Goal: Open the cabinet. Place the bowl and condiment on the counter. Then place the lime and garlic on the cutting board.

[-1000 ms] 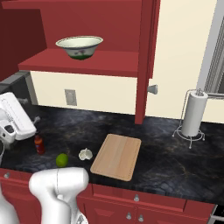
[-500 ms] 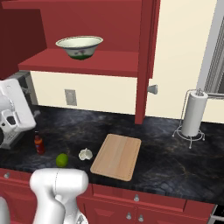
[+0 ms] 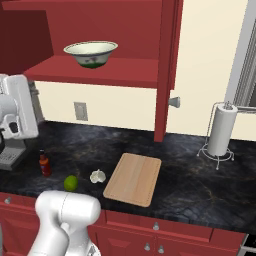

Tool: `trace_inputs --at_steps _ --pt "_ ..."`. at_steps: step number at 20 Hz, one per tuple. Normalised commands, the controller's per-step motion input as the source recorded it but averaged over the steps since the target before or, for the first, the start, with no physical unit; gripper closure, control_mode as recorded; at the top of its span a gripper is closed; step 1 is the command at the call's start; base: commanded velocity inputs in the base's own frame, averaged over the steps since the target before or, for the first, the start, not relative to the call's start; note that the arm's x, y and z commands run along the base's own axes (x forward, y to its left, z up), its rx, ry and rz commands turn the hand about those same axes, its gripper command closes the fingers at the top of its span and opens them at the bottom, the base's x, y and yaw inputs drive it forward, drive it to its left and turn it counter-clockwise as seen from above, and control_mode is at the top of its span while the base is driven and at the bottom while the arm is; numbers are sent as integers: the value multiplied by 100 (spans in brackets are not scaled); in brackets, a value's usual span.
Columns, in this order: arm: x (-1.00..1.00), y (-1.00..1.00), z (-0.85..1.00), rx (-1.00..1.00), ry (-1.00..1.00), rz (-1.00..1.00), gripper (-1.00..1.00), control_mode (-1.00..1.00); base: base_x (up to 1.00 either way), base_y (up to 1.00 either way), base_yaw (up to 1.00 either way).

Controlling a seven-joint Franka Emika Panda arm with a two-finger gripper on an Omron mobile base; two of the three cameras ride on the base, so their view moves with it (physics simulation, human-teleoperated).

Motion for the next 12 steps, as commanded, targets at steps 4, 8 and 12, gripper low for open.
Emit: trace_inputs --at_steps 4,8,12 --pt "5 -30 32 18 -4 0 -100 -100 0 0 0" --pt "6 -29 26 16 -5 0 -100 -100 0 0 0" --pt "23 -6 4 2 -1 0 -100 -100 0 0 0"
